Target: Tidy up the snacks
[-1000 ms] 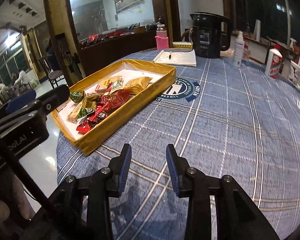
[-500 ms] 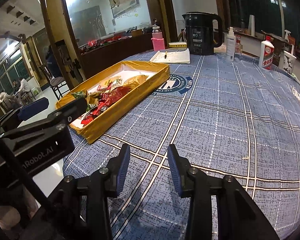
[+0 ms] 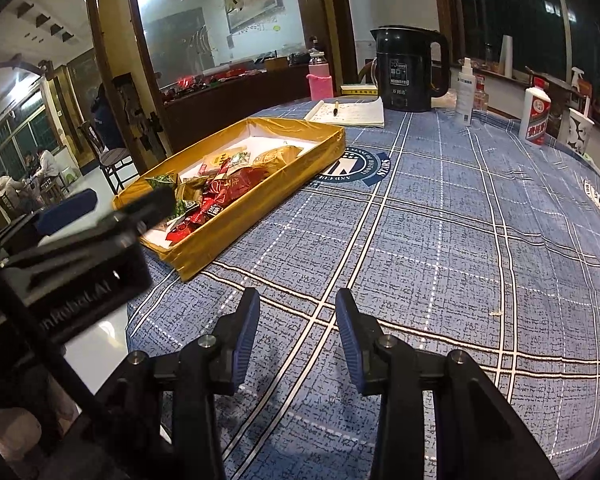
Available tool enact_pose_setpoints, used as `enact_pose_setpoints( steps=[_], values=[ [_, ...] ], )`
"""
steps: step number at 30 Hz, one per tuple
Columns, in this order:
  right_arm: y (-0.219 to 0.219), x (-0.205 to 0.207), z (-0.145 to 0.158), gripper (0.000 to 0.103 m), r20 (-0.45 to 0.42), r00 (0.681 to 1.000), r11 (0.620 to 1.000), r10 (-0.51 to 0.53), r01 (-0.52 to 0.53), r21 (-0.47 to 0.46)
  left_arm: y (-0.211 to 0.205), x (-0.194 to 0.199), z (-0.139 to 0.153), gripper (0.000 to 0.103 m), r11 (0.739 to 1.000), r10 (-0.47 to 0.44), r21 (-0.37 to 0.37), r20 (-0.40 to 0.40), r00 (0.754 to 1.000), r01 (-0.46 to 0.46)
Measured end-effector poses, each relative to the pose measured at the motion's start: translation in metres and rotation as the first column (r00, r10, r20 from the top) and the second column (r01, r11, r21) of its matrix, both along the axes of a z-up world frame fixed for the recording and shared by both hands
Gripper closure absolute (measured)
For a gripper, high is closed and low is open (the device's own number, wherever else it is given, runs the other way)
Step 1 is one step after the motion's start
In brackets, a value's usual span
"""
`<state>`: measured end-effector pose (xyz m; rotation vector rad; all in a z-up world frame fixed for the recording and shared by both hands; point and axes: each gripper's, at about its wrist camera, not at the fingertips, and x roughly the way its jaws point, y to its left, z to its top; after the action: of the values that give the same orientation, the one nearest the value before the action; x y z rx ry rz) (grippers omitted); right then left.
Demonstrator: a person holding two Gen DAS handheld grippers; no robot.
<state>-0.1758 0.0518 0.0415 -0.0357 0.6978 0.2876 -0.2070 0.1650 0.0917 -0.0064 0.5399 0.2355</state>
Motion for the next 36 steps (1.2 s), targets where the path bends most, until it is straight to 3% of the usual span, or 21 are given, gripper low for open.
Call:
enact_pose_setpoints(
  steps=[5,8,13,21,28,36],
  values=[
    [0.005,0.0,-0.001,0.064,0.008,1.0,1.0,0.01,-0.01,-0.011,0.003,-0.031,0.022,0.015,0.997,0.067,0.028,0.211,0.975,-0.074],
    [0.01,-0.001,-0.003,0.064,0.01,1.0,1.0,0.023,-0.023,-0.017,0.007,-0.039,0.023,0.013,0.999,0.044,0.016,0.254,0.966,-0.05],
    [0.018,-0.003,-0.005,0.064,0.017,0.998,0.998,0.054,-0.053,-0.032,0.022,-0.019,0.007,0.013,0.998,0.023,-0.066,0.124,0.992,-0.015],
    [0.029,-0.003,-0.012,0.064,0.0,0.996,0.994,0.088,-0.088,-0.057,0.032,-0.016,-0.001,0.013,0.992,0.121,-0.054,0.121,0.985,-0.115],
    [0.036,-0.002,-0.016,0.063,-0.01,0.994,0.992,0.105,-0.105,-0.067,0.035,-0.004,-0.012,0.013,0.991,0.127,-0.051,0.044,0.991,-0.125],
    [0.038,-0.002,-0.018,0.063,-0.021,0.994,0.992,0.105,-0.106,-0.066,0.043,0.002,-0.019,0.013,0.988,0.12,-0.101,-0.005,0.993,-0.119]
  ],
)
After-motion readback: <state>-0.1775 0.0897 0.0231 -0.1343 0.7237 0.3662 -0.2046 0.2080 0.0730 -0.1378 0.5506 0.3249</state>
